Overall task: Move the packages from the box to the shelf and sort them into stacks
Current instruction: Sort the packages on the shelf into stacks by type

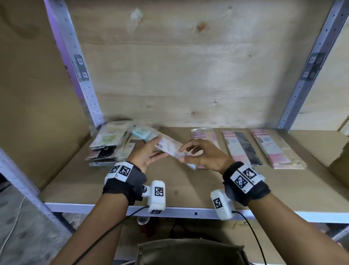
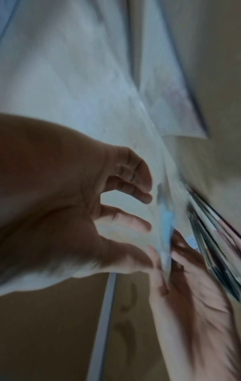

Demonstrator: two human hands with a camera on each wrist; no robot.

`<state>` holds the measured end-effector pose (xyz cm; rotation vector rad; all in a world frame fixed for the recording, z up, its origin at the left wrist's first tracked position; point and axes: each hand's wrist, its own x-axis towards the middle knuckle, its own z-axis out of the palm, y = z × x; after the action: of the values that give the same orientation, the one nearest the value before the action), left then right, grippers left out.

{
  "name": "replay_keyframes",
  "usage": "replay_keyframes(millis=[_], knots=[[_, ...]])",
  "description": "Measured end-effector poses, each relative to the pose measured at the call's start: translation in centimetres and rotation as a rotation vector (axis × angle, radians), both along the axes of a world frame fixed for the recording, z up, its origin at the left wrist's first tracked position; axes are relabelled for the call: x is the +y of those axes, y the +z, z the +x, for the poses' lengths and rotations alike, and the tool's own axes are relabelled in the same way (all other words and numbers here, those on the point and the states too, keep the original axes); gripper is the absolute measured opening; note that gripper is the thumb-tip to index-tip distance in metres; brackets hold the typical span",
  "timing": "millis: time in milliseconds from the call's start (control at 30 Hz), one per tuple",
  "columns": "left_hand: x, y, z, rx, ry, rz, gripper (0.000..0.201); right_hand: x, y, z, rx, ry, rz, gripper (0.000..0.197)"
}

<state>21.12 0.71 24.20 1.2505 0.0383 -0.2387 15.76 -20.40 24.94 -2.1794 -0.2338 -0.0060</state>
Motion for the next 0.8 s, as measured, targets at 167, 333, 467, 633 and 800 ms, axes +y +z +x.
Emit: replay_keyframes(millis=[167,333,467,633,800], knots=[[-1.7,-1.3,-0.7,-0.019,-0.093,0.008,0.024,-2.6,-0.3,0.2,-0.065,-0.265,0.048,0.038],[-2.7,-1.8,-0.9,-0.077,-0.216,0.077,0.034,-4.6,-0.8,-0.2,0.185,-0.149,0.118,0.029],[-1.5,-1.7,0.2,-0.105,0.009,-0.011,0.02,-5.4,-0.6,-0.6,0.197,-0.127,0.138,0.027],[-0.1,-2.0,0.7,-0.24,0.149,0.31,0.016,-6.2,-0.4,-1.1,0.241,-0.058,-0.028,0.02],[0.0,-1.4,0.8,-0.259,0.13,0.559,0.028,-5.9,-0.2,-1.5,0.265,-0.026,-0.075,0.025]])
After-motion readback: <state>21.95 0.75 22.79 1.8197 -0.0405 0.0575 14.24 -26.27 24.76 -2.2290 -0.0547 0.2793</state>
